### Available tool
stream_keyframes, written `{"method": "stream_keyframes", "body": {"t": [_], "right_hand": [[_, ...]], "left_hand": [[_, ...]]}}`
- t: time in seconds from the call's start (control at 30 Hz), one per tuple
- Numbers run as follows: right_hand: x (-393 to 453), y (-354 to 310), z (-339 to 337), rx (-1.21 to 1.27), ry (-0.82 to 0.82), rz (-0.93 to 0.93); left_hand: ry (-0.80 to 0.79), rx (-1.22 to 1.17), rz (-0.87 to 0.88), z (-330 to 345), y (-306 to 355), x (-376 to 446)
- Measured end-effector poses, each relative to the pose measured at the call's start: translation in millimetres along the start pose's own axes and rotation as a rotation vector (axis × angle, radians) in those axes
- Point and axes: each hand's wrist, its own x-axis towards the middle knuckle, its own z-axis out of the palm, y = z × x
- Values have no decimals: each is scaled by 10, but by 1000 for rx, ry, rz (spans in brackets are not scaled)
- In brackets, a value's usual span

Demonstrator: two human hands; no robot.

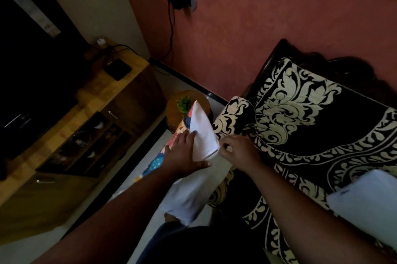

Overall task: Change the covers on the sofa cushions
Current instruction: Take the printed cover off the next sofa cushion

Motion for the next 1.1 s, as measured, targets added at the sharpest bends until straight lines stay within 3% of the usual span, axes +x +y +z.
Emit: {"method": "stream_keyframes", "body": {"t": [0.1,0.23,0.47,0.63,0.7,0.8,0.87,0.97,1.1], "right_hand": [[-100,-129,70,-32,-2,-26],[-114,-56,66,-94,47,16],[225,201,-113,-158,97,121],[582,245,-136,-208,68,323],[600,145,-80,-157,107,369],[383,-174,71,-5,245,206],[144,-396,237,34,253,155],[-144,-571,487,48,142,404],[-321,-490,620,-65,-243,552]], "left_hand": [[109,93,-54,122,224,90],[104,166,184,158,134,200],[105,-341,223,-85,90,137],[87,-1239,-123,-190,217,86],[106,-1375,-248,-185,239,124],[156,-1499,-407,-151,273,187],[130,-1566,-447,-95,262,222],[144,-1583,-415,-47,238,229],[292,-1465,-362,-36,171,208]]}}
